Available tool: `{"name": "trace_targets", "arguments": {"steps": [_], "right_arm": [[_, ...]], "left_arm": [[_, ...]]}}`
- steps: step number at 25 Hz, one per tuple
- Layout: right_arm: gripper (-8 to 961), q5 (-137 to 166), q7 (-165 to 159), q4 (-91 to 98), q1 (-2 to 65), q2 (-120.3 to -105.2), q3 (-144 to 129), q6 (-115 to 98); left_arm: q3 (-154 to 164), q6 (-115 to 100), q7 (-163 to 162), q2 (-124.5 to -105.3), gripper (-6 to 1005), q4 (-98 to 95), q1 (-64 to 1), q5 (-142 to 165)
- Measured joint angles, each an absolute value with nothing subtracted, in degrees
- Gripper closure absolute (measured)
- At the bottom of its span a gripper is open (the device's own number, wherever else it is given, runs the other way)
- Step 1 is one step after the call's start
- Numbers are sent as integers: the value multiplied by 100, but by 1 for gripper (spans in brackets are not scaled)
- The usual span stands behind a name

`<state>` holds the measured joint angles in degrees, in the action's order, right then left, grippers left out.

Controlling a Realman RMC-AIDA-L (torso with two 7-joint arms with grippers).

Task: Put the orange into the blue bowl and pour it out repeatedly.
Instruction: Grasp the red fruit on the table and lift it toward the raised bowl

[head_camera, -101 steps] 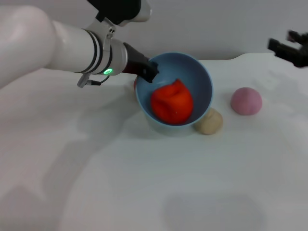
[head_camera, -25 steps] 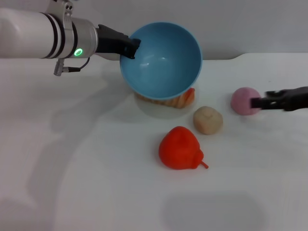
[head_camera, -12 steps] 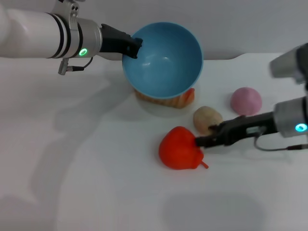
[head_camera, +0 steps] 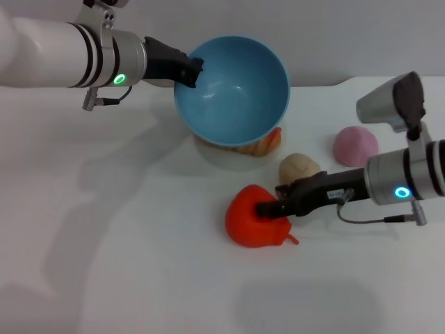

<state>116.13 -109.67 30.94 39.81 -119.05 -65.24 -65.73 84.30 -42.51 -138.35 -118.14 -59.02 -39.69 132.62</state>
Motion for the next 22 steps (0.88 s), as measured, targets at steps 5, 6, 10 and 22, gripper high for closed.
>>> {"name": "trace_targets", "arguments": {"steps": [5,6,10,22], "right_arm": [[314,11426,-10811,2888,4049,-11923,-6685,-6490],[320,11331,-10804,2903,4031,-11923,-6691,-6498],[342,11174,-10652,2930,3989,-11907,-6696,-6448],[533,11251,-10421,2937,4012,-11872,-6714,-6467]], "left_arm": [[8490,-4182,-13834,-11813,1000,-5898,-3968,13263],[8491,-4180,-13834,-11813,999,-5898,-3968,13263],[8491,-4165,-13834,-11812,999,-5897,-3963,13263],[8546,-3986,-13834,-11816,1000,-5905,-3877,13263]]}}
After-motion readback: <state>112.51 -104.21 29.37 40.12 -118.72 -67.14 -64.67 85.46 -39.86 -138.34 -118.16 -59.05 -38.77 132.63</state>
